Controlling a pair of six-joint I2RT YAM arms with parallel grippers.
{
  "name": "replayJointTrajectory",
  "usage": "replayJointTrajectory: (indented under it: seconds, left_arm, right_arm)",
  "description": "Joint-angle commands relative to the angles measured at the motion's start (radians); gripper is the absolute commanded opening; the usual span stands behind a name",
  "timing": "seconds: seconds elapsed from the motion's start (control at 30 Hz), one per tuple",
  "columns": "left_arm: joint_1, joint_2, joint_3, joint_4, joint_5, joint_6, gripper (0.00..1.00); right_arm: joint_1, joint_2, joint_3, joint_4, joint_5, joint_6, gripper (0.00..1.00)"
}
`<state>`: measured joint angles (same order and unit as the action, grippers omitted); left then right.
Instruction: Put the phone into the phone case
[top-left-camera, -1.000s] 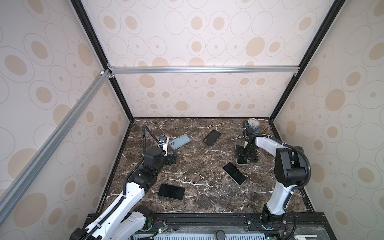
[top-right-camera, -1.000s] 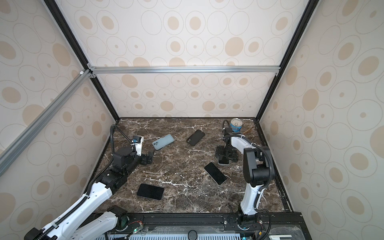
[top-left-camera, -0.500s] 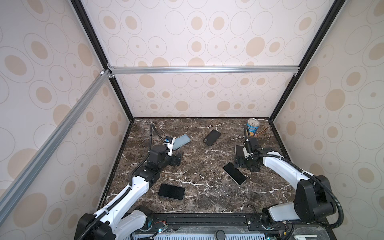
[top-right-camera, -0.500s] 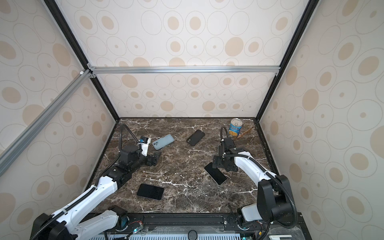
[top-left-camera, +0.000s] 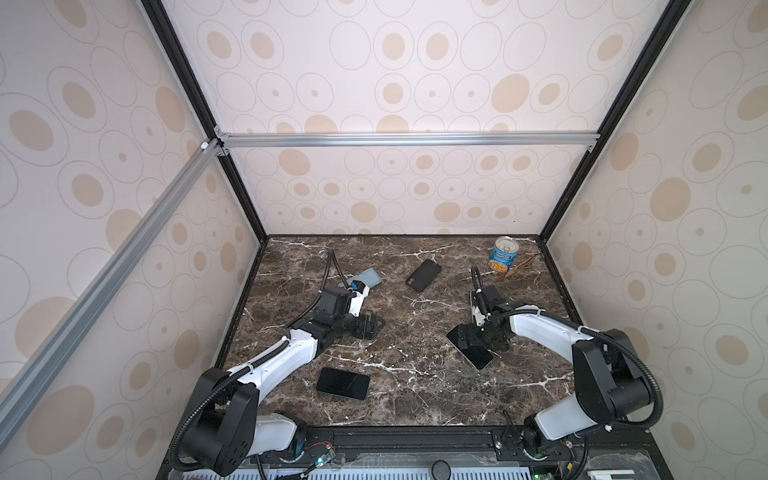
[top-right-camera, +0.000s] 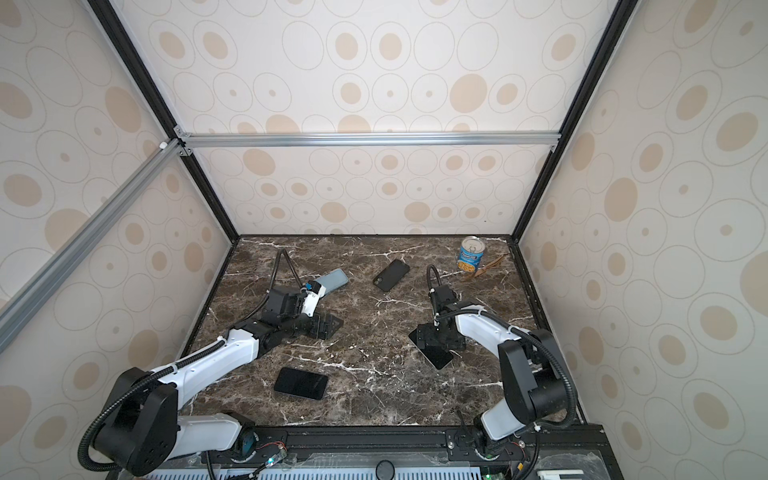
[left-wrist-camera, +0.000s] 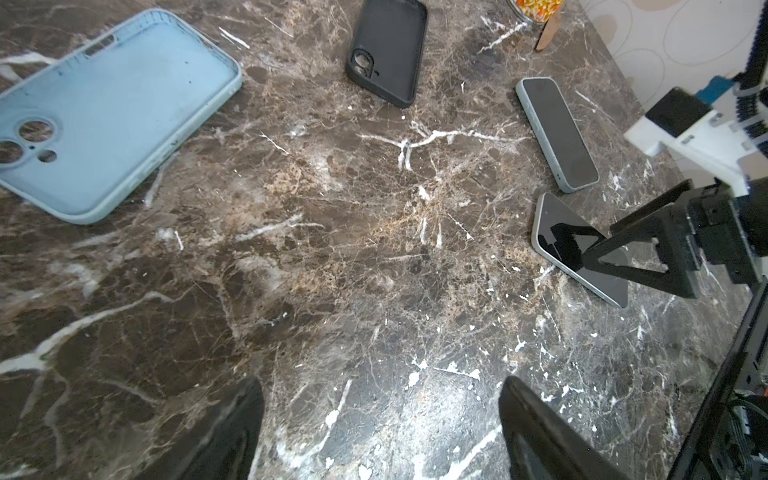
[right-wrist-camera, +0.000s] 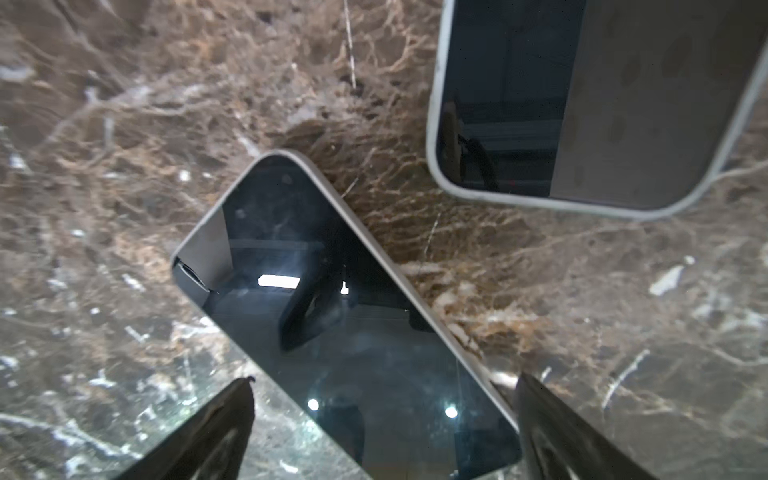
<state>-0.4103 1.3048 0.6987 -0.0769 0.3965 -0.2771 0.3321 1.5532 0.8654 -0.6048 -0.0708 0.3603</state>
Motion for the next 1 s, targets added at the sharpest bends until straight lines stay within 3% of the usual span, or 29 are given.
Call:
replayJointTrajectory:
  seconds: [0.0,0.27,0.57,0.77,0.97]
  left_arm:
    - [-0.003,0.002,0.042,-0.038,0.01,-0.005,0.88]
    - [-0.004,0.01,0.047,-0.044,-0.01,0.003,0.88]
    - [-0.002,0.021,0.056,-0.05,-0.017,0.003,0.88]
    - [-0.002,0.022,0.056,-0.052,-0.023,0.003,0.88]
    - [-0.002,0.024,0.061,-0.055,-0.03,0.0,0.87]
  right_arm:
    - [0.007,0.03,0.03,-0.001,0.028,-0.043,0.99]
    - [0.063,0.033,0.011,0.0,-0.039,-0.049,0.99]
    - [0.142,0.057,-0.002,-0.01,-0.031,-0.028,0.98]
    - [0.202,0.107,0.034,-0.053,0.078,-0.015,0.95]
    - [0.228,0.121,0.027,-0.04,0.086,0.008,0.91]
